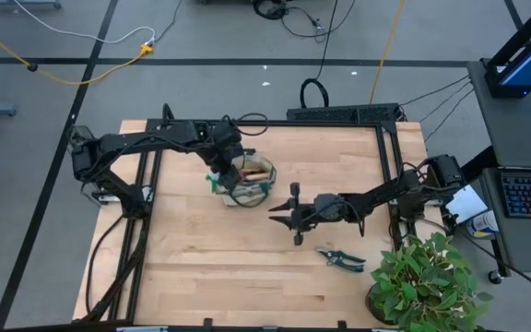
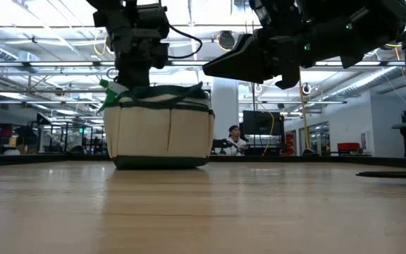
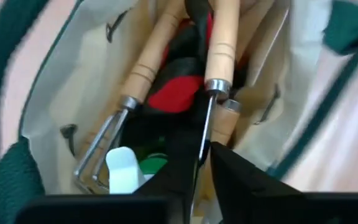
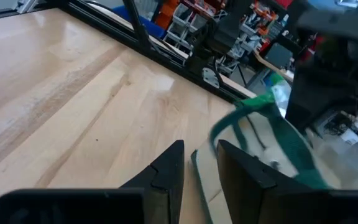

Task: Pick & Place Garden tools in Gardening bag
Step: Put the trowel into the gardening bag, then put the shear scissors into the gardening bag

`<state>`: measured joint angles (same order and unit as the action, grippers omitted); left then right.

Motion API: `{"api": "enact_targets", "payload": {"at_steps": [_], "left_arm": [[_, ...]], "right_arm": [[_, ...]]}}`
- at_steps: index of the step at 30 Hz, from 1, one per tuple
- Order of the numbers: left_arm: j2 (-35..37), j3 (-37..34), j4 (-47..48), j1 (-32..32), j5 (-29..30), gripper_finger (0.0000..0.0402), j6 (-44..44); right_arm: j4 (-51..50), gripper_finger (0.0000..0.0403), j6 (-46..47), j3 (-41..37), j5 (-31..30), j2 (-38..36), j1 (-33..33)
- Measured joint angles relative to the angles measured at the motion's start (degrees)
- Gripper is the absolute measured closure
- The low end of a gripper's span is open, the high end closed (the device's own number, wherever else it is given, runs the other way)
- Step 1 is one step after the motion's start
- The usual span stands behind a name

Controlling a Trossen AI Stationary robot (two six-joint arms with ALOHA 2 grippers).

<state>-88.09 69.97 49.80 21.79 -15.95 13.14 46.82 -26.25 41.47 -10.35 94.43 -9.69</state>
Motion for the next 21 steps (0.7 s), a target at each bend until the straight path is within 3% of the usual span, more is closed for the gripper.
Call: {"api": "enact_targets", "payload": {"at_steps": [8, 21], "left_arm": [[1.1, 0.4, 0.2, -0.2, 1.1, 0.0292, -2.9], [7.7, 0.5, 0.0, -2.0, 8.1, 0.0289, -7.2]], "right_arm": [[0.5, 0.0316, -1.2, 0.0, 0.0, 0.0, 1.3], [-0.5, 0.0316, 2.8, 0.0, 0.0, -0.1, 1.5]]}}
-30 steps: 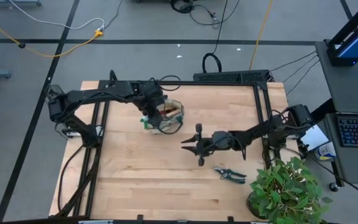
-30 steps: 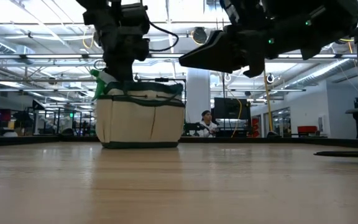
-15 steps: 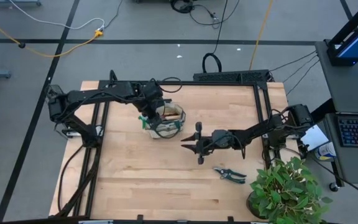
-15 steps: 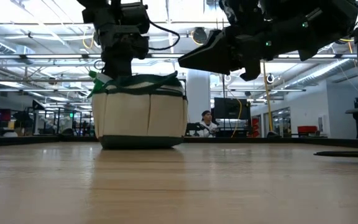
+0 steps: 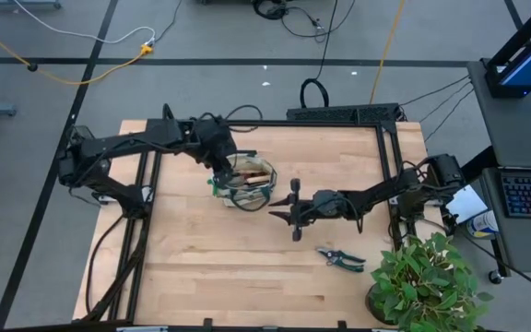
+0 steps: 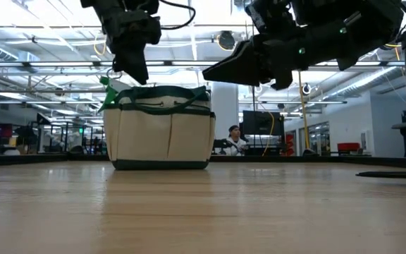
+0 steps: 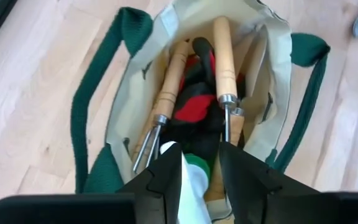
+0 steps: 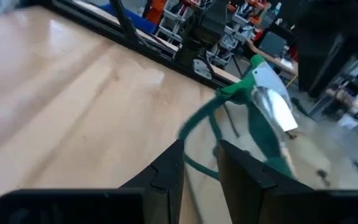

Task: Pick & Place Garden tools in Gardening bag
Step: Put the shear scissors into the gardening bag

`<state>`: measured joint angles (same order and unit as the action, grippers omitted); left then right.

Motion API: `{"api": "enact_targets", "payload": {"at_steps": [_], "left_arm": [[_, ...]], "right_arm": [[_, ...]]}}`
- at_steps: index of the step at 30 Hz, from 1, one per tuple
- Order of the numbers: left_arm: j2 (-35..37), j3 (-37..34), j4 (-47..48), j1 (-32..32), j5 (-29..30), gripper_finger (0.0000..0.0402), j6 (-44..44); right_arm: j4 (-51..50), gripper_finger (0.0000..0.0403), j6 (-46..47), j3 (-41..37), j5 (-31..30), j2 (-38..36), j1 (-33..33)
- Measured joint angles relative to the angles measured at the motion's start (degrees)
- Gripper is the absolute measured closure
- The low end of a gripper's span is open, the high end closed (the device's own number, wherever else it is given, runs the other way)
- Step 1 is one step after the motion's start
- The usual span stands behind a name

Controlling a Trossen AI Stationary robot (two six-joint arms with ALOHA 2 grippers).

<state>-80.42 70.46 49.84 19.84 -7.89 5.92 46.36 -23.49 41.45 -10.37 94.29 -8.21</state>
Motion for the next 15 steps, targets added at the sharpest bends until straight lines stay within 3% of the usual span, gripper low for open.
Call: {"api": "enact_targets", "payload": {"at_steps": [5, 9, 15], "left_arm": [[-1.3, 0.0, -0.9, -3.1, 3.1, 0.0289, -0.9], [-1.1, 0.0, -3.6, -5.6, 5.0, 0.0289, -1.4], [-1.2, 0.0, -9.5, -7.8, 6.5, 0.0289, -3.2]], "right_arm": [[-1.1, 0.0316, 5.9, 0.0, 0.2, -0.6, -2.5], [-9.7, 0.0308, 7.3, 0.0, -0.1, -3.1, -6.0], [-24.5, 0.0250, 20.7, 0.0, -0.2, -10.2, -11.5]]}}
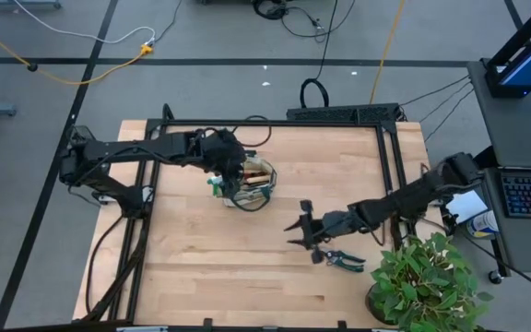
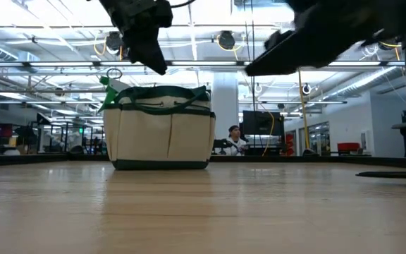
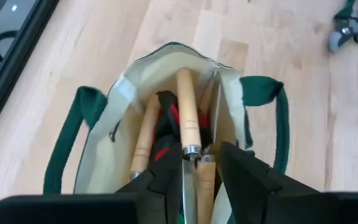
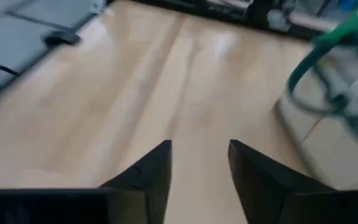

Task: Pick & Place Garden tools in Gardening bag
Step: Put the shear scissors into the gardening bag

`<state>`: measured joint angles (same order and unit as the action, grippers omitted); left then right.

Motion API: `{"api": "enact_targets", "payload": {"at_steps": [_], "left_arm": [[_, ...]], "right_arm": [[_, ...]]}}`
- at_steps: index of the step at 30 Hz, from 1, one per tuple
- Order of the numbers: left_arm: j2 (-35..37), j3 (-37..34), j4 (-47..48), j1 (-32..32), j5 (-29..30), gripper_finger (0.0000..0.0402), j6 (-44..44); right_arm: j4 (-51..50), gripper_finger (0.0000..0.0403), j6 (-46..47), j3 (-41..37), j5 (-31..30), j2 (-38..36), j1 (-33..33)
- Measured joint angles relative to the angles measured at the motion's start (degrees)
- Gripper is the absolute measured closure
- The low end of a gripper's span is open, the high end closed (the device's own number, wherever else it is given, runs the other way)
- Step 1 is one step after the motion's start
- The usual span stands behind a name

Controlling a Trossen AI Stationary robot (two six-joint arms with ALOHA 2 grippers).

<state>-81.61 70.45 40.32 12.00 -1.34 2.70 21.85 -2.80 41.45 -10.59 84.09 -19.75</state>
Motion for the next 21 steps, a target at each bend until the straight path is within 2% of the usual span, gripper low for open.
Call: {"api": "enact_targets", "payload": {"at_steps": [6, 8, 11, 16, 21], "left_arm": [[1.0, -0.1, -1.2, -2.1, 0.7, 0.0289, -1.6], [3.2, -0.1, -0.5, -3.0, 3.4, 0.0289, -2.0], [7.0, 0.0, 1.3, -4.3, 10.7, 0.0289, -2.7], [13.9, -0.5, 4.0, -6.6, 21.9, 0.0289, -0.1], [20.0, -5.2, 3.2, -8.3, 26.0, 0.0289, 4.3]], "right_arm": [[-20.7, 0.0196, 20.4, 0.0, 0.3, -8.0, -5.2], [-26.3, 0.0192, 27.3, 0.0, 0.2, -10.1, -7.3], [-30.8, 0.0194, 35.4, 0.0, 0.6, -11.7, -10.6], [-39.0, 0.0203, 49.6, 3.0, 5.5, -11.2, -13.8], [-50.1, 0.0204, 60.5, 5.1, 15.0, -8.9, -16.7]]}}
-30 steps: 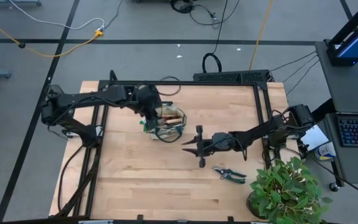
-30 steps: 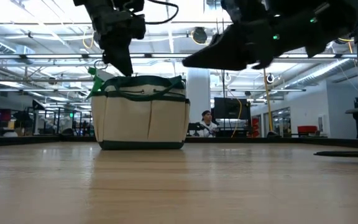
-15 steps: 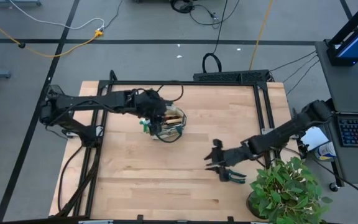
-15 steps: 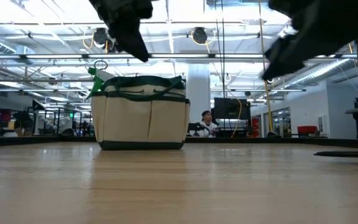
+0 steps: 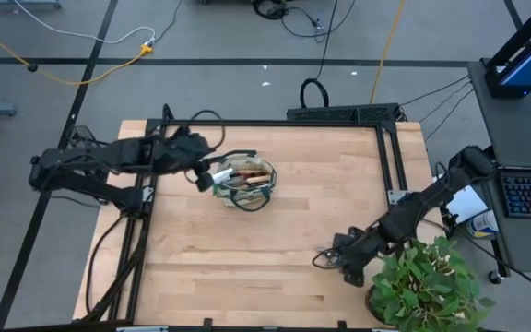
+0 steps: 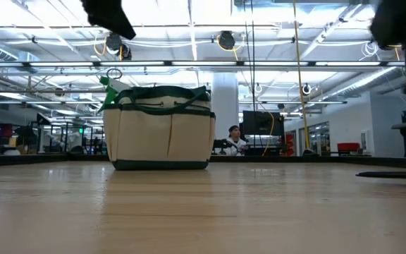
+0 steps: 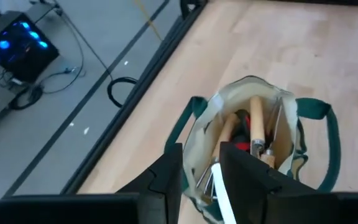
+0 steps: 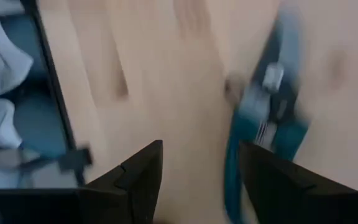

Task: Pick & Place Garden tools in Gardening bag
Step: Put the shear scissors into the gardening bag

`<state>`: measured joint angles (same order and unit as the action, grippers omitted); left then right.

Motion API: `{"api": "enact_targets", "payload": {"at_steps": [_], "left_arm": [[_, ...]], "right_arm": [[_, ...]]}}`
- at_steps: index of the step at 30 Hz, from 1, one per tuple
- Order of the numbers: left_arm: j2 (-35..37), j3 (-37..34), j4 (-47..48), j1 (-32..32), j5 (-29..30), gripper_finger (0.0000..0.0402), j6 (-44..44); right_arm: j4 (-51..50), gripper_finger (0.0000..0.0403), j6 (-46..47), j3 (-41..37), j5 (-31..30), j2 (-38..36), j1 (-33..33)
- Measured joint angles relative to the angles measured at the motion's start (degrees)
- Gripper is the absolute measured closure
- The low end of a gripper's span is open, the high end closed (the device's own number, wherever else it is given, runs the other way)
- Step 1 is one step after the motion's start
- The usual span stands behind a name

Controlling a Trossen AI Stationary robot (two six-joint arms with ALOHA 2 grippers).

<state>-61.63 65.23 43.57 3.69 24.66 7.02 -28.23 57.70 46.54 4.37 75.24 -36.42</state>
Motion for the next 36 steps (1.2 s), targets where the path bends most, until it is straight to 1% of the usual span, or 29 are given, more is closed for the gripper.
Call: {"api": "enact_targets", "payload": {"at_steps": [1, 3, 6, 10, 13, 20, 23, 27, 32, 35, 36], "left_arm": [[1.1, -1.5, -0.4, -0.1, 0.8, 0.0289, 1.0], [2.8, -4.4, -1.1, -0.3, 2.2, 0.0289, 2.9], [4.4, -8.9, -2.8, -0.4, 4.1, 0.0289, 5.3], [5.7, -13.5, -7.1, -0.4, 4.4, 0.0289, 6.4], [5.8, -15.3, -8.7, -0.4, 4.4, 0.0289, 6.7], [5.9, -15.3, -10.2, -0.4, 3.8, 0.0289, 6.8], [5.9, -15.3, -10.1, -0.4, 3.7, 0.0289, 6.7], [5.9, -15.3, -10.0, -0.4, 3.6, 0.0289, 6.2], [5.9, -15.3, -10.0, -0.4, 3.7, 0.0289, 6.4], [5.9, -15.3, -9.6, -0.4, 3.7, 0.0289, 6.2], [5.9, -15.3, -9.6, -0.4, 3.7, 0.0289, 6.1]], "right_arm": [[-1.3, 0.0204, 2.1, 0.0, 1.7, 0.4, -0.5], [-3.4, 0.0204, 4.7, 0.0, 3.3, 1.4, -1.4], [-4.3, 0.0204, 5.1, 0.0, 3.5, 3.3, -2.5], [-4.5, 0.0204, 3.9, 0.1, 3.4, 5.6, -2.6], [-5.7, 0.0204, -0.1, 0.1, 3.1, 7.5, -2.6], [-6.2, 0.0208, -5.3, 0.1, 2.7, 9.4, -1.4], [-6.1, 0.0228, -7.1, 0.1, -0.3, 9.4, -1.3], [-5.7, 0.0274, -10.8, -0.4, -4.6, 9.3, -0.9], [-4.2, 0.0331, -14.0, -3.2, -4.2, 9.3, 0.4], [-2.1, 0.0354, -17.4, -4.8, -4.3, 9.1, 1.1], [-1.8, 0.0356, -18.6, -4.9, -4.3, 9.1, 1.5]]}}
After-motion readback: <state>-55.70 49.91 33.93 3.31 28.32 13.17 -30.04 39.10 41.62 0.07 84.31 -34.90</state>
